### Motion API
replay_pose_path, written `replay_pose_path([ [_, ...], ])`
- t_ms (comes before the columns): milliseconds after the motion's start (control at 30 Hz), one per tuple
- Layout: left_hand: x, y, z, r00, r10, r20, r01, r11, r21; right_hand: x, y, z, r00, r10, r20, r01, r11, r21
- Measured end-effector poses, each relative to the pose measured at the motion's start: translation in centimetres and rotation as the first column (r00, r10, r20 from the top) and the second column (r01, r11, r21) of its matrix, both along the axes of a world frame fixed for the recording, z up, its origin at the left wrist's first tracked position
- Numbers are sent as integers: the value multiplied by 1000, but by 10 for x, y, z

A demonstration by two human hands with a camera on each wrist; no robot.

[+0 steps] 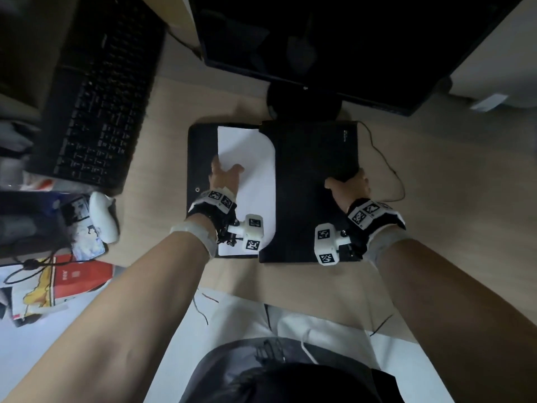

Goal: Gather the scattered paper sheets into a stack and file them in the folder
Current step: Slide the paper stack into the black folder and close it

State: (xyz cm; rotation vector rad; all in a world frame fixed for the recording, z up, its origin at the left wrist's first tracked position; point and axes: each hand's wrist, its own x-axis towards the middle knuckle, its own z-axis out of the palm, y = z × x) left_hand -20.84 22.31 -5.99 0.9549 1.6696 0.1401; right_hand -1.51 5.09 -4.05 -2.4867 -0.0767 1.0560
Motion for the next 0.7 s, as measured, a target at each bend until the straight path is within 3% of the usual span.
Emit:
replay_pose_path([
  [167,54,-29,28,985,-146,90,150,988,-39,12,-5,3,995,59,-82,-57,998,23],
  [233,57,-31,1,981,-168,95,171,985,-26,17,-7,3,993,28,-112,-22,998,60],
  [333,58,-37,22,979,-177,98,174,984,40,24,-10,1,983,-10,-185,30,994,106],
  [500,56,-40,29,975,-168,-143,170,985,3,28,-15,-17,976,-18,-215,53,987,155],
  [600,68,-46,32,975,-202,-97,192,976,-101,24,-18,-9,976,43,-213,-7,986,168],
  [667,76,-48,24,939,-334,-82,323,938,-122,25,-22,-6,982,73,-175,-44,985,164],
  [700,76,-44,-2,918,-387,-86,375,918,-128,28,-24,-4,985,82,-154,-55,984,168],
])
